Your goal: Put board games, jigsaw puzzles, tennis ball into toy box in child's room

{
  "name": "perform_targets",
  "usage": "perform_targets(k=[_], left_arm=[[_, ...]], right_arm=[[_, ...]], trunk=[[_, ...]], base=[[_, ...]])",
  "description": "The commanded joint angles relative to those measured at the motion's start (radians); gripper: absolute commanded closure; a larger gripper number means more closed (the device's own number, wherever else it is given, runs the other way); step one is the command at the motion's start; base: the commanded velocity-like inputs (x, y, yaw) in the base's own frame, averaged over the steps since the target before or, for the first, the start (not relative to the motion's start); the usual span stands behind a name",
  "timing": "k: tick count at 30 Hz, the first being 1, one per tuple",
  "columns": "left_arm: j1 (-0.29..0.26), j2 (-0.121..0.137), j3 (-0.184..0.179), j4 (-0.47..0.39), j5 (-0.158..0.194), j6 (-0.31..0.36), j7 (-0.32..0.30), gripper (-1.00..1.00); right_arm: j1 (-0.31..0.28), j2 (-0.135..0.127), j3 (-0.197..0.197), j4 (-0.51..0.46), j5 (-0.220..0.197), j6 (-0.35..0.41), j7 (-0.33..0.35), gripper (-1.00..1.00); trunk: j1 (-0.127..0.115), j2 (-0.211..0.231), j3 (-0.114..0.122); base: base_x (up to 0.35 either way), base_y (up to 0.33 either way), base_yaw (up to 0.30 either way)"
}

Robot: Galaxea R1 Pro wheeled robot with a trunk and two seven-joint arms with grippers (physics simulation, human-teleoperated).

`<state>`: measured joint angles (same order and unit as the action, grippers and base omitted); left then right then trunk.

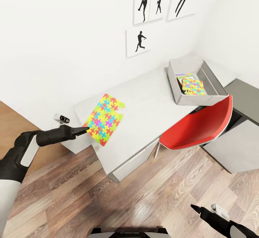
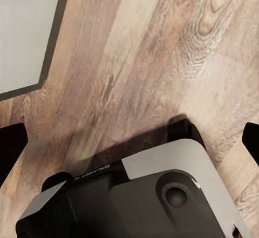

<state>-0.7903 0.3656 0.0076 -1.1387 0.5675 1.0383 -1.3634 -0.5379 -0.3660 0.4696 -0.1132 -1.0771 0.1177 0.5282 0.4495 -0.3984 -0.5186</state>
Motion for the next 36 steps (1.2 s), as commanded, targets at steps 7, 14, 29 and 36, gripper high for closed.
perform_targets(k=[7, 14, 29, 36], left_arm=[[-0.118, -0.074, -0.073, 0.089, -0.001, 0.009, 0.009, 1.0], [-0.185, -0.125, -0.1, 0.144, 0.0, 0.009, 0.031, 1.0], [-0.407, -0.289, -0.144, 0.348, -0.011, 0.009, 0.122, 1.0], [-0.688, -0.397, -0.144, 0.725, -0.009, 0.009, 0.288, 1.0]], right_arm=[[0.0, -0.001, 0.004, 0.0, -0.01, 0.007, 0.003, -1.0], [0.0, -0.001, 0.004, 0.0, -0.01, 0.008, 0.003, -1.0], [0.0, -0.002, 0.004, 0.0, -0.01, 0.008, 0.004, -1.0], [-0.001, -0.002, 0.004, 0.0, -0.01, 0.007, 0.005, -1.0]], trunk=[[0.0, -0.002, -0.001], [0.0, -0.002, -0.001], [0.0, -0.002, -0.001], [0.0, -0.002, -0.001]], base=[[0.0, 0.0, 0.0], [0.0, 0.0, 0.0], [0.0, 0.0, 0.0], [0.0, 0.0, 0.0]])
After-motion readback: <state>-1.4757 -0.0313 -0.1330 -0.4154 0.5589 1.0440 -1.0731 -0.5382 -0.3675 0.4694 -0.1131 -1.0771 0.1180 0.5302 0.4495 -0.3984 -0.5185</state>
